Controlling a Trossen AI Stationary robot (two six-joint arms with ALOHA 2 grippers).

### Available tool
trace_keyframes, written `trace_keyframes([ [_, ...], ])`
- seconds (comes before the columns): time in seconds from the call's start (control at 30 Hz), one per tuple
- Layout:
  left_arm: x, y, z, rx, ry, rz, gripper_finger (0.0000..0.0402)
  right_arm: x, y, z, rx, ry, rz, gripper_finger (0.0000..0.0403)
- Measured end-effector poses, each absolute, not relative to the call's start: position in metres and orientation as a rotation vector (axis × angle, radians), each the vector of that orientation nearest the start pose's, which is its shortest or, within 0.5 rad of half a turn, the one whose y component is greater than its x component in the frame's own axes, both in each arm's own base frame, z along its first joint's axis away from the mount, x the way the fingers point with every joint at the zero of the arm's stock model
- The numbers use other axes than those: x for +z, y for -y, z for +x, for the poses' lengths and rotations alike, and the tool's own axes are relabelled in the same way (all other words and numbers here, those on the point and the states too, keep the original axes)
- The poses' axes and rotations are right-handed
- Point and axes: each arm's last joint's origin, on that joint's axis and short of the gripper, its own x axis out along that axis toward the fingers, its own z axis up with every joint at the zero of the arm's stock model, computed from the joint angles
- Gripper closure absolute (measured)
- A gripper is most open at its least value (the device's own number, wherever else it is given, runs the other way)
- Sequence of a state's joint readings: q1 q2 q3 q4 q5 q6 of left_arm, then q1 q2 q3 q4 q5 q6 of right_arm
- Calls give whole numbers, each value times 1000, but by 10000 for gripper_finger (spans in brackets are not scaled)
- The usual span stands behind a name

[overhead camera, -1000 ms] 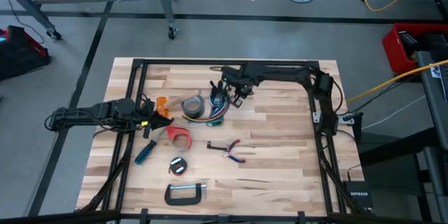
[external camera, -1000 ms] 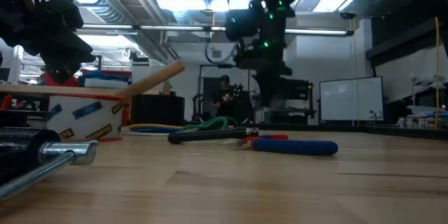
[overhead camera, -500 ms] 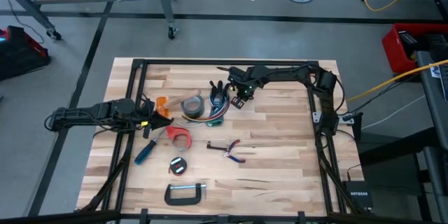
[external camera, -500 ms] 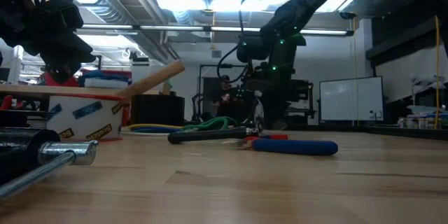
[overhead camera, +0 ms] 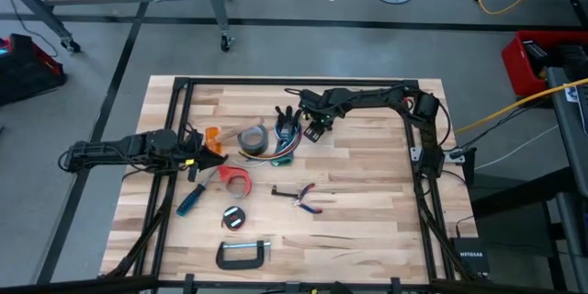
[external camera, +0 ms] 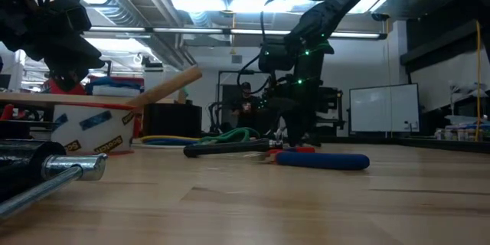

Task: Coil cords
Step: Put the safety goggles on the top center of the table, then uncoil the red wire from the black spool

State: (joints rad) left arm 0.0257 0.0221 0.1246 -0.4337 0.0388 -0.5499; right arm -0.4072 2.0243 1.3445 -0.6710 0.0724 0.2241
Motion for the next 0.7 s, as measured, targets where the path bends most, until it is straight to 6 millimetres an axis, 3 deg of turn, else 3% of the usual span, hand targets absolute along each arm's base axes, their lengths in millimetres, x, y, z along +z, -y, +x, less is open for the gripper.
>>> trace_keyframes([
  [0.3, 163, -1, 85, 79, -327, -556, 329, 150, 164, 354, -522, -1298, 474, 149],
  [0.7, 163, -1, 85, 78, -327, -556, 329, 197, 175, 365, -450, -1278, 560, 137],
])
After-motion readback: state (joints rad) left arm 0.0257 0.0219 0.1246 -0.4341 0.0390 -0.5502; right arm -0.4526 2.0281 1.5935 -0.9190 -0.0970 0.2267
